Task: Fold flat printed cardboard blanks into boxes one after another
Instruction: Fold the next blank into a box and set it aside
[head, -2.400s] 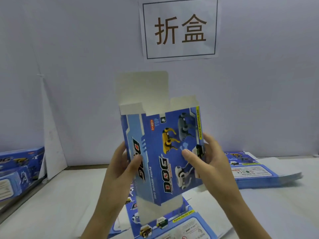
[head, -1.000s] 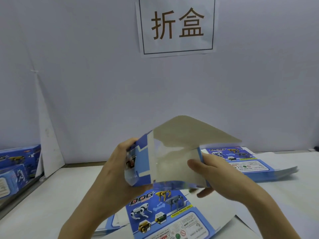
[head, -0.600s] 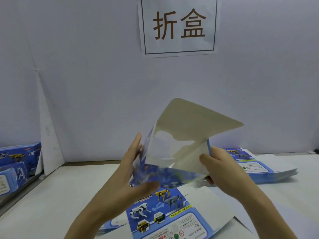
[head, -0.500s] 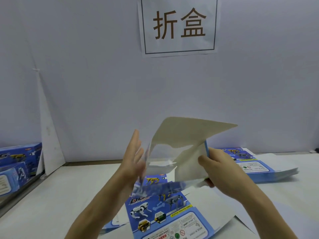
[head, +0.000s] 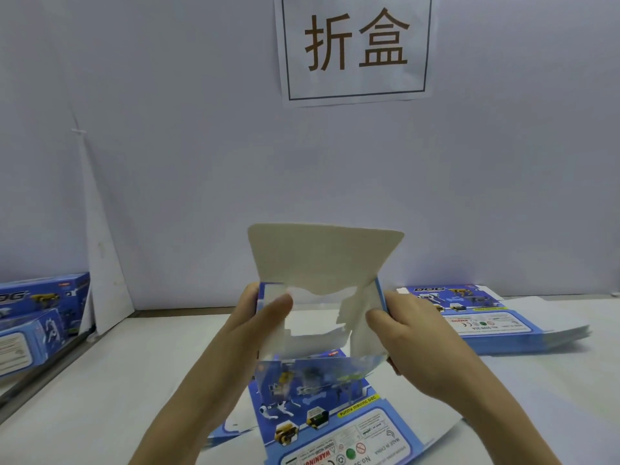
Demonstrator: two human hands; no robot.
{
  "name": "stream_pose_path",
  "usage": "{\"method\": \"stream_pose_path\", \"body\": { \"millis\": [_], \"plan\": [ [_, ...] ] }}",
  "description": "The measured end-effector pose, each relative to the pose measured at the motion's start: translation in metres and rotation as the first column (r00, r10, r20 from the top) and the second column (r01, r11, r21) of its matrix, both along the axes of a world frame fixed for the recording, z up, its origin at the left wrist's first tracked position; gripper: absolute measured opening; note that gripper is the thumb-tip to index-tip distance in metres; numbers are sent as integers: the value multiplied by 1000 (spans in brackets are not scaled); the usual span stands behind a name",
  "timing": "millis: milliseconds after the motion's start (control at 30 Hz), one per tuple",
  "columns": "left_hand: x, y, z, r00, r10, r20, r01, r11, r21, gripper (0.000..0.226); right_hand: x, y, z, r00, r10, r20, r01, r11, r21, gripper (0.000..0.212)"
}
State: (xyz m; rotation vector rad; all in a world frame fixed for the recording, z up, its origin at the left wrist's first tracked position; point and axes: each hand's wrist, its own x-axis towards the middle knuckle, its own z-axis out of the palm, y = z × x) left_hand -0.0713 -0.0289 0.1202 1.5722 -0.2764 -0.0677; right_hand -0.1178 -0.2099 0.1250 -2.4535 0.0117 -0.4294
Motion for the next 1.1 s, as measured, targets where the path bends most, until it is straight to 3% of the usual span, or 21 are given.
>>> {"method": "stream_pose_path", "body": {
  "millis": [67,167,267,400,500,567,600,633,700,733,767,833,900,967,1033,1100],
  "plan": [
    [-7,13,-10,999,-8,50,1,990,139,17,-1,4,-1,999,30,23,-30,999,-15,28],
    [1,17,-17,941,171,291,-275,890,364,30,-2,7,-4,999,13,41,-8,992,-127,25],
    [-1,13,-12,844,290,451,-469,806,361,38,3,11,-9,997,8,78,4,989,-146,27],
    [-1,15,-8,772,329,545,-556,763,328,35,8,13,-14,990,63,128,-55,997,-60,5],
    [1,13,-12,725,288,626,-596,718,360,32,10,15,-18,993,-2,118,13,996,-90,19],
    [1,11,-11,713,245,657,-546,782,301,26,10,13,-17,990,-38,135,33,999,35,17],
    [0,9,-10,731,249,636,-485,845,227,12,10,11,-15,990,-61,124,41,986,160,15],
    [-1,8,-8,772,271,575,-415,900,132,17,10,9,-13,993,-74,97,39,944,329,14],
    [0,7,-10,843,276,462,-248,961,-122,50,8,5,-7,999,-35,3,25,766,642,6],
    [0,8,-11,830,274,485,-216,961,-173,57,7,4,-3,1000,12,-25,10,674,739,3],
    [-2,8,-12,793,239,560,-203,971,-127,67,5,4,0,998,58,-40,-4,610,793,8],
    [-4,7,-16,703,83,706,-238,963,124,94,2,6,5,988,137,-67,-19,546,837,18],
    [1,4,-23,625,-78,777,-324,879,349,114,-1,9,6,975,208,-72,-61,567,822,14],
    [4,0,-27,636,-80,767,-403,813,420,125,-3,9,3,964,260,-61,-133,666,734,14],
    [7,-3,-30,640,-42,767,-476,762,439,120,-3,7,0,975,211,-69,-142,832,535,31],
    [11,-2,-34,622,-56,781,-522,714,466,117,-1,3,0,998,68,-10,-59,923,381,53]
  ]
}}
